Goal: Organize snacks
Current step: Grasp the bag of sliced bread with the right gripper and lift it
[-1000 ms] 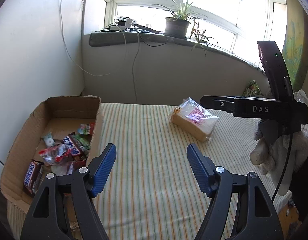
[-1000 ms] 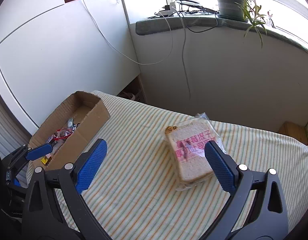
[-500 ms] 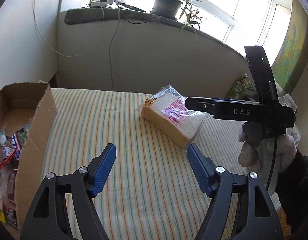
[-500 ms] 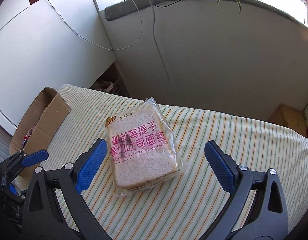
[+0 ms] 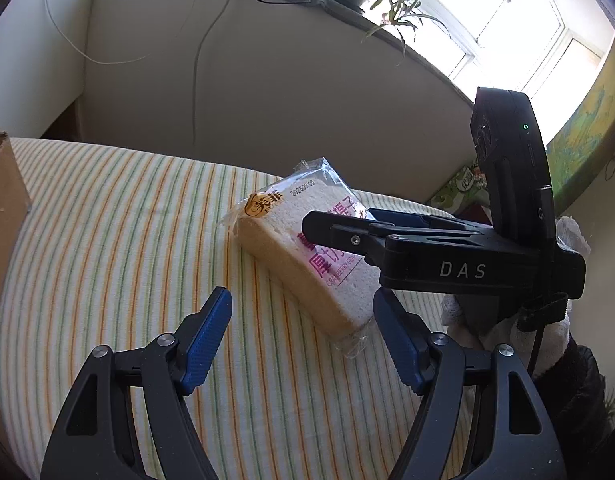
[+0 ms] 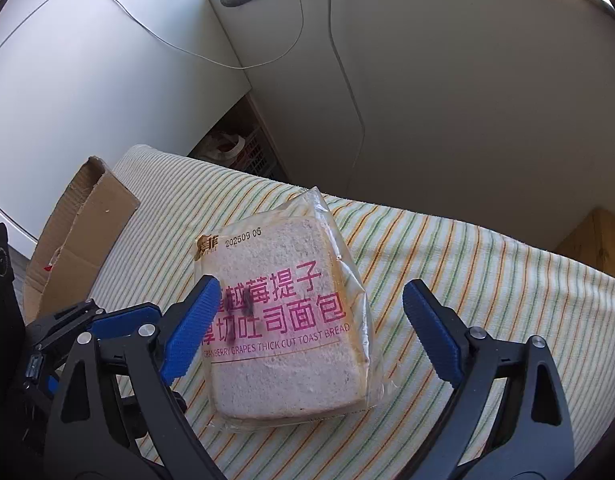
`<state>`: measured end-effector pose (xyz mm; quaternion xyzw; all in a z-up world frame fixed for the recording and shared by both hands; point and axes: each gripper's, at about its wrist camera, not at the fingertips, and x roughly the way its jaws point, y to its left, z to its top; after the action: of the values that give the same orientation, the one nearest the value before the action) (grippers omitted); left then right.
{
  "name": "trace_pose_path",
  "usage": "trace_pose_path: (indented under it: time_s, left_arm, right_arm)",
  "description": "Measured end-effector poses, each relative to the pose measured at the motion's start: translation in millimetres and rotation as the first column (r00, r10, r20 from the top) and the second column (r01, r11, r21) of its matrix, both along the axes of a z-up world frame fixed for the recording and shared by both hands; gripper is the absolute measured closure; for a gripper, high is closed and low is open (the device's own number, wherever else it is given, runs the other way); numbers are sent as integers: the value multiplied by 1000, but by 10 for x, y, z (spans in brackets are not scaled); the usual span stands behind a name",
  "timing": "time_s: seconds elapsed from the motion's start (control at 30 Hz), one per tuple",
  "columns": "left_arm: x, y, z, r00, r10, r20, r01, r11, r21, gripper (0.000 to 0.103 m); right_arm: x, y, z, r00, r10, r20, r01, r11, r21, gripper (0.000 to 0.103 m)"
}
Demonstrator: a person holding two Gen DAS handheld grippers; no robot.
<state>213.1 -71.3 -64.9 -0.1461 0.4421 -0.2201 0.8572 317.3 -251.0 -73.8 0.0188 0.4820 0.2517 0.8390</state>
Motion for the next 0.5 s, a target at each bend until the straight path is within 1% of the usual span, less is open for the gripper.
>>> trace_pose_path:
  time_s: [0.07,0.2,0.23,0.27,0.37,0.4,0.5]
  left_arm:
    - [48,-35,-12,1000,-3,-5,3,1000,0,30]
    - [103,-65,-43,1000,-10,-23,10,1000,-4,30]
    - [106,-64,-53,1000,-11,-26,11,1000,-4,30]
    - [114,-70,-59,1000,-12,-26,12,1000,-2,30]
    - [126,-96,-76,999,-13,-35,13,1000,0,30]
    - [142,-122,-84,999,-18,-38,18,1000,-1,32]
    - [170,-173,-96,999,-24,-40,24,1000,8,32]
  right_arm:
    - [24,-17,-32,1000,7,-28,-6,999,35,12]
    - [30,9,-77,999,14,-52,-12,998,55,12]
    - [30,30,-89,998,15,-55,-12,998,57,14]
    - [25,45,-95,998,17,-57,-13,998,58,18]
    - [2,71,-95,998,16,-57,-13,998,60,21]
    - [-4,71,-95,998,16,-61,-12,998,63,22]
    - [-32,60,-94,997,21,-74,-15,997,78,29]
